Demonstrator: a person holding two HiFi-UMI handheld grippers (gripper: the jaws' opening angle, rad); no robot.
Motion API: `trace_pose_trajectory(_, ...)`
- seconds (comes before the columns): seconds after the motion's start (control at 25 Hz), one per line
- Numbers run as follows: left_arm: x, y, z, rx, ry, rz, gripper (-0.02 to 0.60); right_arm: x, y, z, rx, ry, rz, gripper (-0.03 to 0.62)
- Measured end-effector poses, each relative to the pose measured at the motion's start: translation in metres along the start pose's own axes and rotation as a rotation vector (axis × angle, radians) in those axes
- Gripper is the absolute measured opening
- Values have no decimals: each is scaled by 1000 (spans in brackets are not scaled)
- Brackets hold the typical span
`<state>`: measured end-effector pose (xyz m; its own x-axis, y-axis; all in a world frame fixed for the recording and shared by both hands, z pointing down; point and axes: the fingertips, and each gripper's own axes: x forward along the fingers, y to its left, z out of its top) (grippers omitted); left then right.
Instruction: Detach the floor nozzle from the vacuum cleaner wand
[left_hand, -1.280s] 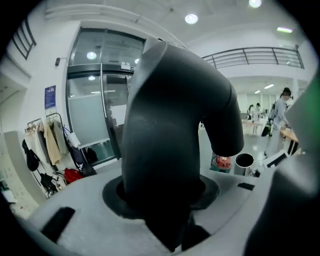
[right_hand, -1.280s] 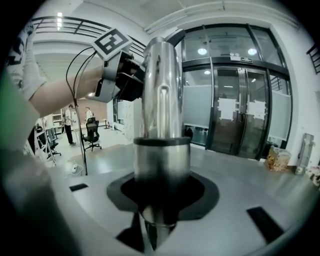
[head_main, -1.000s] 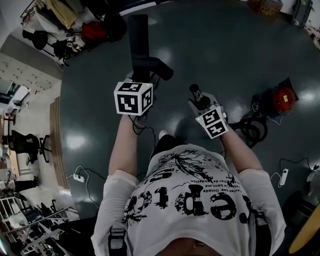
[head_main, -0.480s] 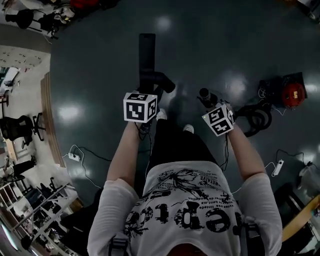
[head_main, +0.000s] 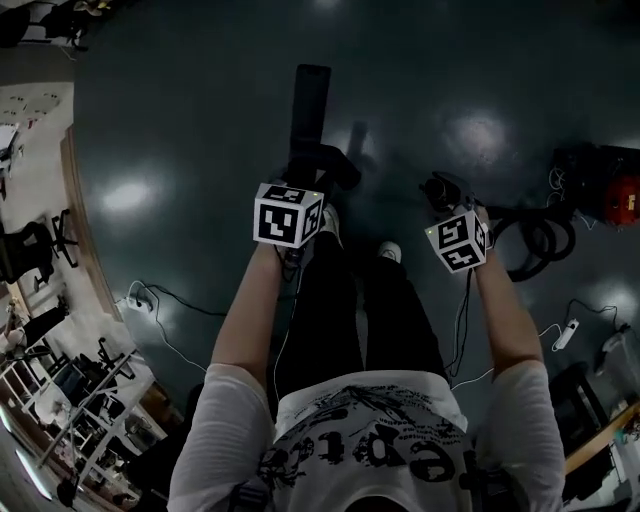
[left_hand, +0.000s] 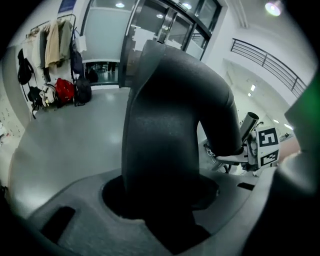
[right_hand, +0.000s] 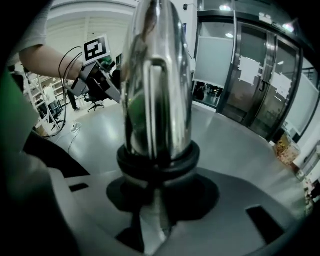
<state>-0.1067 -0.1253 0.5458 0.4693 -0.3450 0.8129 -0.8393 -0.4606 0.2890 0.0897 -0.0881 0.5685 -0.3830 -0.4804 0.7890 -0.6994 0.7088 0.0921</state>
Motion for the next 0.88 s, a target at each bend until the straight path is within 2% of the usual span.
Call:
trace_pose_trajectory(0.16,93,62,-37,-70,40,-16,181,87,-13,-38,15,2,-47,140)
trace_pose_trajectory(0.36,212,128,-86,-63,96,-7,181,195,-18,-87,8,-14,-67,140)
trace_pose_trajectory(0.68,354,197,-170,-48,151,2,181,338,6,-148,-42,-36,-18,135)
trace_pose_trajectory(0.88,416,236,-225,-109,192,-12,181,415,32,-181,-45,16,61,133)
